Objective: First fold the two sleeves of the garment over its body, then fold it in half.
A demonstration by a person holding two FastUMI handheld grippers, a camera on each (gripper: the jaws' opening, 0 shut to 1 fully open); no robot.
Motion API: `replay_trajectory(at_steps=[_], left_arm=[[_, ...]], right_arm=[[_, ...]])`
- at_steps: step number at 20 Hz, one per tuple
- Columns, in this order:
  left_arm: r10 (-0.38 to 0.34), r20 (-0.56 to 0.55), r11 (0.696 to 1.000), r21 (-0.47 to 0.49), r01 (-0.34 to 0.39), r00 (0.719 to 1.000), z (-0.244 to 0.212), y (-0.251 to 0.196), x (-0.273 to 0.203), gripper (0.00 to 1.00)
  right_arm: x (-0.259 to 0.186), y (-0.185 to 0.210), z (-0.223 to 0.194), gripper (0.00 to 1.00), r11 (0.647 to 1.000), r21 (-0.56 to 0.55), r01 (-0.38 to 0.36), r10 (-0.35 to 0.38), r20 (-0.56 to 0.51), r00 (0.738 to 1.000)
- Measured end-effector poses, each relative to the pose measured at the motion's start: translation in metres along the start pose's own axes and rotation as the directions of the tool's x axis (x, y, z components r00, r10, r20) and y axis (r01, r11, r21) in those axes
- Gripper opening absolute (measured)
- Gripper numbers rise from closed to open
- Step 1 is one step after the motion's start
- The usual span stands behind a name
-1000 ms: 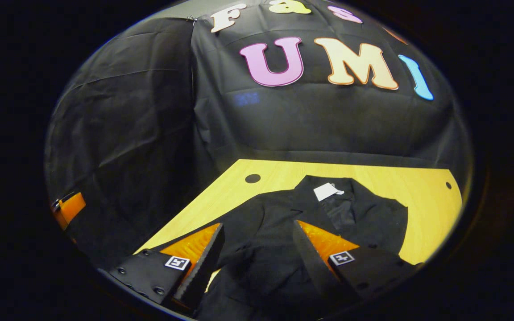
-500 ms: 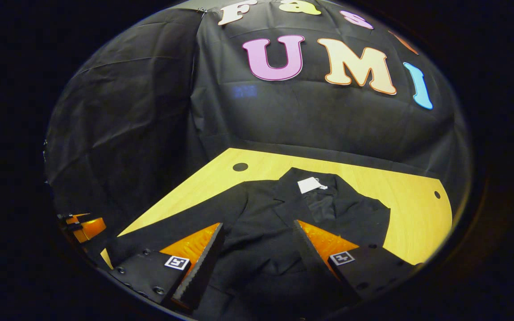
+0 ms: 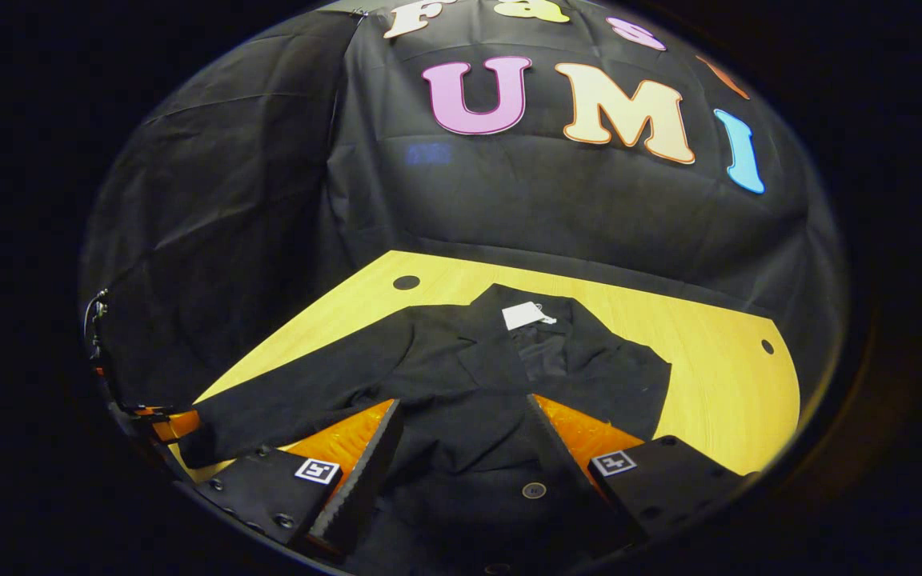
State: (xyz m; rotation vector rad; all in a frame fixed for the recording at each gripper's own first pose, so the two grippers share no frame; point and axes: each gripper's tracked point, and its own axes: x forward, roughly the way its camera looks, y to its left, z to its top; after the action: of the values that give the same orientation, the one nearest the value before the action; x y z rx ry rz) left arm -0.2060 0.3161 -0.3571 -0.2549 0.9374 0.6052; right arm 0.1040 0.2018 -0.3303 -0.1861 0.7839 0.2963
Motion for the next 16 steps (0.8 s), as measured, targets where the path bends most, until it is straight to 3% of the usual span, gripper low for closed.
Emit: replay_trajectory(at_steps=[2, 6, 7, 9, 13, 14, 16], left_arm=[[0.015, -0.002, 1.000, 0.005, -0.015, 1.000, -0.001, -0.004, 0.002, 0.96], [0.041, 0.003, 0.996, 0.078, -0.041, 0.999, -0.009, -0.013, 0.002, 0.96], [0.025, 0.008, 0.996, 0.082, -0.026, 1.000, -0.008, -0.022, 0.005, 0.91], [0.000, 0.016, 0.996, 0.088, -0.002, 1.000, -0.008, -0.040, 0.011, 0.67], [-0.030, 0.025, 0.999, 0.039, 0.029, 0.999, -0.009, -0.048, 0.009, 0.06], [-0.028, 0.021, 0.999, 0.029, 0.028, 0.999, -0.007, -0.048, 0.010, 0.01], [-0.031, -0.002, 1.000, 0.005, 0.031, 1.000, -0.009, -0.049, 0.009, 0.00]], right_arm=[[-0.002, -0.004, 0.000, 0.94, 1.000, 0.001, 0.002, -0.002, -0.001, 1.000], [-0.005, -0.011, -0.001, 0.98, 1.000, -0.001, 0.008, -0.008, 0.001, 1.000], [-0.007, -0.012, -0.002, 0.98, 1.000, -0.001, 0.008, -0.008, -0.001, 1.000], [-0.009, -0.017, -0.003, 0.98, 1.000, -0.004, 0.010, -0.010, 0.001, 1.000], [-0.017, -0.027, -0.004, 0.98, 1.000, 0.004, 0.012, -0.012, 0.008, 1.000], [-0.019, -0.030, -0.004, 0.98, 1.000, 0.005, 0.013, -0.013, 0.013, 1.000], [-0.024, -0.037, -0.004, 0.94, 1.000, 0.011, 0.016, -0.016, 0.025, 1.000]])
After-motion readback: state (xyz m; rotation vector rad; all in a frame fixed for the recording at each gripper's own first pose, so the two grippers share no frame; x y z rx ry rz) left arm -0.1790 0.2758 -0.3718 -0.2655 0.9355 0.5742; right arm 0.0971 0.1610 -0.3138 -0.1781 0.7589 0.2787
